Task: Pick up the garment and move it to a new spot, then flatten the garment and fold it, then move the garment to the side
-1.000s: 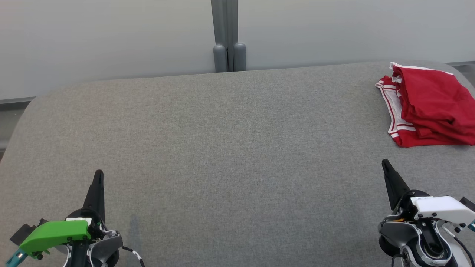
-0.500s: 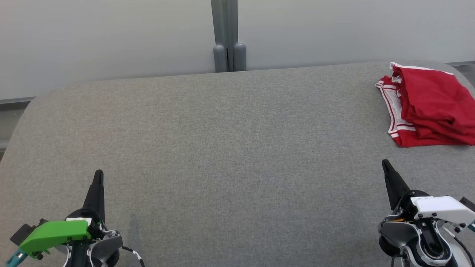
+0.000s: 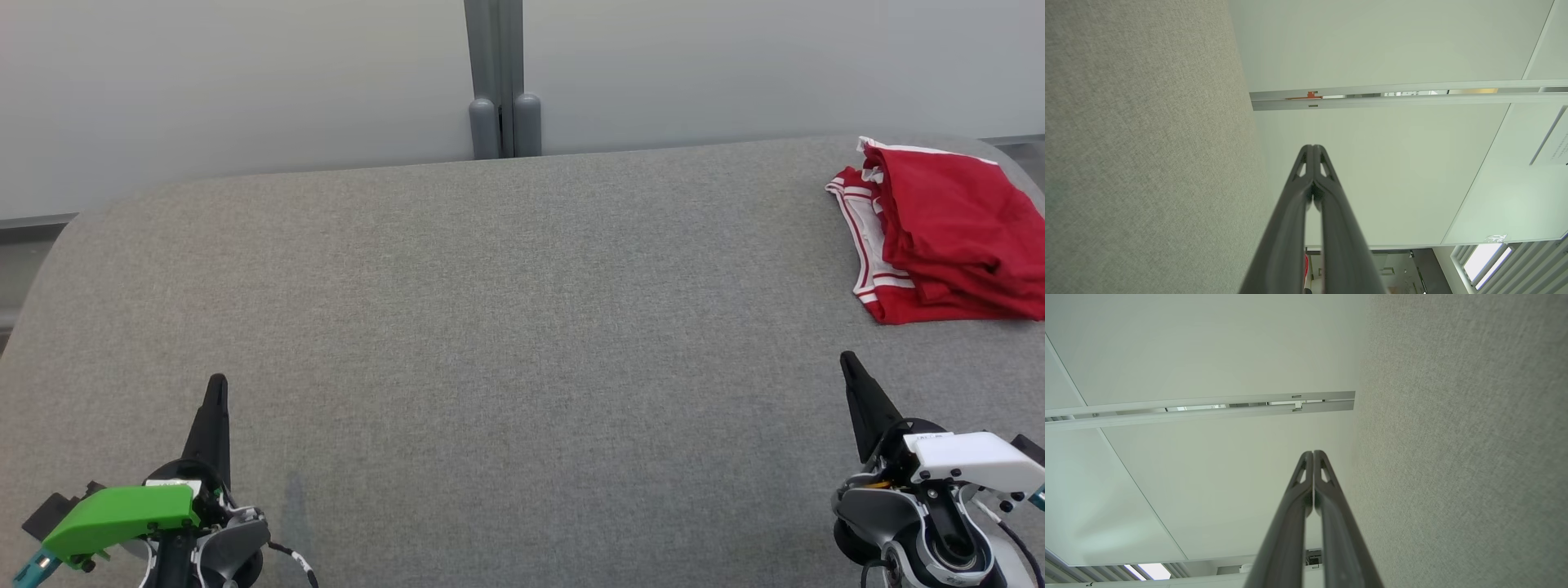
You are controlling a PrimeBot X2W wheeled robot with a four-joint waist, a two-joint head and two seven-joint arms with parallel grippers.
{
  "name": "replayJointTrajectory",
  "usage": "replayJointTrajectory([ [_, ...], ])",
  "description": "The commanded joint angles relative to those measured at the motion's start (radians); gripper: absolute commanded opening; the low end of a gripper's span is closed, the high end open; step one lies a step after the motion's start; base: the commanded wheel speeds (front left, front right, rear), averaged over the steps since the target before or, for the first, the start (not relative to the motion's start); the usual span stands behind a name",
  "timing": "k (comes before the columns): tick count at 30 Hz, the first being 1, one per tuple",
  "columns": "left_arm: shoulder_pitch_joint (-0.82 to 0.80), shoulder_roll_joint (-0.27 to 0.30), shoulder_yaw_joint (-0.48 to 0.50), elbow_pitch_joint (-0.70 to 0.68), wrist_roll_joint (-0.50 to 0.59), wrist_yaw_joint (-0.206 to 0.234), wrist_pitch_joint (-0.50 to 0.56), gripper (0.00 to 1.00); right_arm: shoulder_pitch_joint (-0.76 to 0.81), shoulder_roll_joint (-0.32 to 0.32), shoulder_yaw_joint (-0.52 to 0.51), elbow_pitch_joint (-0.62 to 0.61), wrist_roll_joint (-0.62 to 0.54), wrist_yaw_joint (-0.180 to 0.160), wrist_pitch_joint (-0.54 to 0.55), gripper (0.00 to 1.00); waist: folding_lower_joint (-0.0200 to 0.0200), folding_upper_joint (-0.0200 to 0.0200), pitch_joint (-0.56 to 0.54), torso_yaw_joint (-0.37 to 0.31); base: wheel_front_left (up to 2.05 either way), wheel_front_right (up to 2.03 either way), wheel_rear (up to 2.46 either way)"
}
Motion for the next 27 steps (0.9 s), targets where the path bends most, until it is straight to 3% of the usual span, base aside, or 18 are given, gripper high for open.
replayJointTrajectory([
  [1, -0.01, 0.006, 0.002, -0.003, 0.0, -0.004, 0.003, 0.0, -0.007, 0.0, -0.002, 0.002, -0.002, 0.0, 0.004, 0.0, 0.0, -0.0001, 0.0, 0.0, 0.0, 0.0, 0.0],
  [27, -0.01, 0.006, 0.002, -0.003, -0.001, -0.004, 0.003, 0.0, -0.007, 0.001, -0.004, 0.002, -0.004, 0.0, 0.004, 0.0, 0.0, -0.0001, 0.0, 0.0, 0.0, 0.0, 0.0],
])
